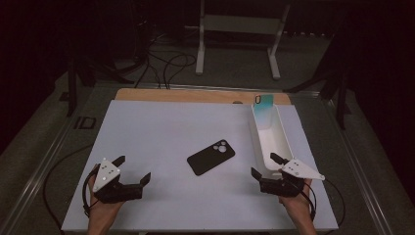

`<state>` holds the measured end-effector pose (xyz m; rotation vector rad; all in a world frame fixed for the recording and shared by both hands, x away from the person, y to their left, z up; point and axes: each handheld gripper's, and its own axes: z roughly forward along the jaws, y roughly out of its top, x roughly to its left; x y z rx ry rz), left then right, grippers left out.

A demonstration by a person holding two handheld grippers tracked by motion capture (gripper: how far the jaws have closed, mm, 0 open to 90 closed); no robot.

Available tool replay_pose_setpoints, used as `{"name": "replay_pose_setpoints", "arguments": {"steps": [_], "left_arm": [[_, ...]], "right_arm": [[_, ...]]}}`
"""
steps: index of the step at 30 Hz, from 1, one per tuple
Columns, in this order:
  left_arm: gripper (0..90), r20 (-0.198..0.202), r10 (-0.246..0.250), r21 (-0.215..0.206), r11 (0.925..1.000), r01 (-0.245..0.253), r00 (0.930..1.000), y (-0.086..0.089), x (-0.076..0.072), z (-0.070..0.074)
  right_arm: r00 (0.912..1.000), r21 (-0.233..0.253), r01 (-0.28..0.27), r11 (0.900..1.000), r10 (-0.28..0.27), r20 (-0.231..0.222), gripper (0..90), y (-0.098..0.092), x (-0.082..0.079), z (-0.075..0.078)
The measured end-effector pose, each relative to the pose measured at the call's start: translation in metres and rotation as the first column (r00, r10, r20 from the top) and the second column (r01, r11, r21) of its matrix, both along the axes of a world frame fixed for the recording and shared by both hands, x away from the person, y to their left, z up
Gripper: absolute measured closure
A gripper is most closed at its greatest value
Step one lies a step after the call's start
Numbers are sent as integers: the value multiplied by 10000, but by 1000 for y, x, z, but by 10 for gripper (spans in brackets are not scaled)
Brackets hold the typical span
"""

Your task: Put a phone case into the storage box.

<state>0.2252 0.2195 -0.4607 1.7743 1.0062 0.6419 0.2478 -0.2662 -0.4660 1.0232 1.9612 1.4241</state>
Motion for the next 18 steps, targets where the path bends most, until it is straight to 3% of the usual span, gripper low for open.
{"name": "replay_pose_setpoints", "arguments": {"steps": [10,18], "left_arm": [[2,-195,-144,213,9997,148,9997,-7,3,1],[1,-614,-486,511,9973,518,9969,-22,16,4]], "right_arm": [[10000,98,38,9999,-38,-3,108,-3,-1,-4],[9999,171,135,9998,-135,8,107,-6,0,-2]]}}
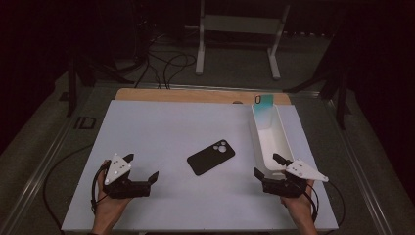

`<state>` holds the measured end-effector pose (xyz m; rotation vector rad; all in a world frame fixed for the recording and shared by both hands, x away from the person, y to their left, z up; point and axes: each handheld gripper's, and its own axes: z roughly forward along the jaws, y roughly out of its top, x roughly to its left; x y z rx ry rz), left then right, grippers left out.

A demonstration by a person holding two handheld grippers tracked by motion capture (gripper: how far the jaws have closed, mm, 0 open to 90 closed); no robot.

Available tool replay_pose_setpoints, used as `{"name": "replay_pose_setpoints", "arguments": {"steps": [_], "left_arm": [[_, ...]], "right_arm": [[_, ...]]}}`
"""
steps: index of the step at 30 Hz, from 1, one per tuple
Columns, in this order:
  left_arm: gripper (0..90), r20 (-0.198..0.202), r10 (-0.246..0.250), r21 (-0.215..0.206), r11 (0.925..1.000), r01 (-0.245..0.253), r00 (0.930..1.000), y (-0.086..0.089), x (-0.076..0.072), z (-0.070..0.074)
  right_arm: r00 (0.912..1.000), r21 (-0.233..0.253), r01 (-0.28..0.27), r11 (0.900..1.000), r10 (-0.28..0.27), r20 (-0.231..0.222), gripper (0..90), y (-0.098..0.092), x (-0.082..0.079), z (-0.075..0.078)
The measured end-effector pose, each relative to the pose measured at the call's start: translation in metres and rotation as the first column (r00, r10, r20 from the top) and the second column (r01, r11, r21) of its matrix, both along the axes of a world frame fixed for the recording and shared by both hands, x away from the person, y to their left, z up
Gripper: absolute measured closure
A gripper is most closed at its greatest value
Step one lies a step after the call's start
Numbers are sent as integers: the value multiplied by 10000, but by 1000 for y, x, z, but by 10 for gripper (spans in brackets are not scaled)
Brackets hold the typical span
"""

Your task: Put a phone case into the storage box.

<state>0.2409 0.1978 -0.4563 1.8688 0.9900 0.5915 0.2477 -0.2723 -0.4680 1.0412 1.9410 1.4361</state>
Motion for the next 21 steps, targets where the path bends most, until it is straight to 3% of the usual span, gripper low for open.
{"name": "replay_pose_setpoints", "arguments": {"steps": [6,12,21], "left_arm": [[1,-447,-419,201,9989,428,9981,-19,15,-2],[1,-981,-868,668,9934,936,9914,-42,30,-6],[1,-1491,-1049,1007,9876,1206,9833,-64,49,-10]], "right_arm": [[9999,22,20,10000,-20,-104,107,-1,-1,2],[9999,-6,71,10000,-71,-105,108,-3,-1,2],[9998,49,140,9999,-140,-130,108,-5,-2,3]]}}
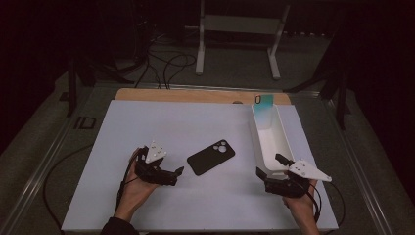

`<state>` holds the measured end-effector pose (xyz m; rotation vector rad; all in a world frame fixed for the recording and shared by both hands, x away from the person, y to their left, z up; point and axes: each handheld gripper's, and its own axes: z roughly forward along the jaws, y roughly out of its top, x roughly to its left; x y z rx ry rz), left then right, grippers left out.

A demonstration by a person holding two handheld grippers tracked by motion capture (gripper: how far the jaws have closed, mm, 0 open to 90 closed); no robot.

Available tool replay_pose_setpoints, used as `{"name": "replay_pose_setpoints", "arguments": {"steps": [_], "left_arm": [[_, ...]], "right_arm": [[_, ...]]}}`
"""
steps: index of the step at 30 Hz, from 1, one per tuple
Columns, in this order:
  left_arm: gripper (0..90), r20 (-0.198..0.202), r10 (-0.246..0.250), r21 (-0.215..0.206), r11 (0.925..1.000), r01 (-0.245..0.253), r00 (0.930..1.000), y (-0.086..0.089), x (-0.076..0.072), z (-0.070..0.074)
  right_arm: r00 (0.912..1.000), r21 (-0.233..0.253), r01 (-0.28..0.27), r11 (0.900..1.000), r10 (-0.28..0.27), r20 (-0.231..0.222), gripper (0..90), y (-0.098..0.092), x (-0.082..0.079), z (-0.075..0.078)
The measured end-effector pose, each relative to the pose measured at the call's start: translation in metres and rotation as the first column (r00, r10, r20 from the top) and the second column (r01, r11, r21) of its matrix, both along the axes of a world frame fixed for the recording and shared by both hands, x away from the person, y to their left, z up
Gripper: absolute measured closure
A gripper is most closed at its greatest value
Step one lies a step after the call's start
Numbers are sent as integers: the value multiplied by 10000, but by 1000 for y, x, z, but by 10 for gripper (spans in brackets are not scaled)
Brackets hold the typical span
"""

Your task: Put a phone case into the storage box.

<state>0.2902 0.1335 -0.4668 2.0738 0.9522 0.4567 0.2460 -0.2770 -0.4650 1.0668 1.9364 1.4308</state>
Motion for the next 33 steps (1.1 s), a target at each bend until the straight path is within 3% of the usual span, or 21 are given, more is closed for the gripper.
{"name": "replay_pose_setpoints", "arguments": {"steps": [18,33], "left_arm": [[2,-712,-479,613,9967,523,9963,-30,23,-13],[2,-1201,-973,1060,9882,1102,9880,-56,37,-21]], "right_arm": [[10000,-48,-21,10000,21,-13,108,1,0,0],[10000,-130,-43,9999,43,2,108,0,1,0]]}}
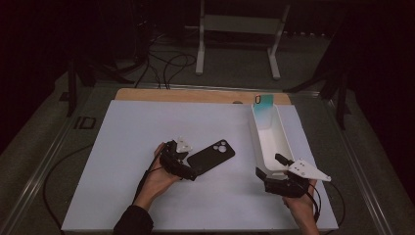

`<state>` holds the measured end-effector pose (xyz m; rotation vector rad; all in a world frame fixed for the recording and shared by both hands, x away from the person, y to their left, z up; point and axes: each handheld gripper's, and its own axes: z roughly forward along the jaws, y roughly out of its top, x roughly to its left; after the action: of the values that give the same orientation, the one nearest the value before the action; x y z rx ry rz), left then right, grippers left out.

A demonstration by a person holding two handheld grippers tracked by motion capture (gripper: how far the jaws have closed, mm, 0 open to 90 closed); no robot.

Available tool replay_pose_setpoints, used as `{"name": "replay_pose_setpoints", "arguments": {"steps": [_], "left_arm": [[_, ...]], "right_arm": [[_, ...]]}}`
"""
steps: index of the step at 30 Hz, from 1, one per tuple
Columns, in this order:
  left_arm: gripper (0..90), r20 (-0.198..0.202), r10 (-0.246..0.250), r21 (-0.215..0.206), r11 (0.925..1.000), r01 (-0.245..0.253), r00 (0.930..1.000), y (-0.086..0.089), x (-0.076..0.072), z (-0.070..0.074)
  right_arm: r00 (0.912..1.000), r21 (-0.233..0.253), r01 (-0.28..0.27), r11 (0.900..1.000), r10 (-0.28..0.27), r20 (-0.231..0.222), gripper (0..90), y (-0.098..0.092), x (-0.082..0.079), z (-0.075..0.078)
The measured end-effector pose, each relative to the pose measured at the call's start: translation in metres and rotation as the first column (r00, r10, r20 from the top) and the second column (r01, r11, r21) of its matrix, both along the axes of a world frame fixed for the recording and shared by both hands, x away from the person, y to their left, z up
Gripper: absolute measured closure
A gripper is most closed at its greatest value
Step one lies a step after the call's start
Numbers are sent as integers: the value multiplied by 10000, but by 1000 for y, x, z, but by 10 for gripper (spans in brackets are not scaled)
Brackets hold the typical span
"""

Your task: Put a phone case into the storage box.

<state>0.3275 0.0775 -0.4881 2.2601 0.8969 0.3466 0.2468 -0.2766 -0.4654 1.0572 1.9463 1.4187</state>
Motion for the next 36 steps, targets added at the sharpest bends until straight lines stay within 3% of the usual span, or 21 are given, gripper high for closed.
{"name": "replay_pose_setpoints", "arguments": {"steps": [8,17,36], "left_arm": [[2,-244,-225,302,9993,232,9994,-12,7,-6],[1,-315,-691,162,9974,696,9971,-21,15,-12],[2,-742,-819,607,9944,865,9939,-41,29,-26]], "right_arm": [[10000,-42,-77,10000,76,-64,108,2,0,-1],[9999,-42,-99,9999,99,-91,108,2,0,-2],[9999,-36,-122,9999,122,-116,108,2,1,-3]]}}
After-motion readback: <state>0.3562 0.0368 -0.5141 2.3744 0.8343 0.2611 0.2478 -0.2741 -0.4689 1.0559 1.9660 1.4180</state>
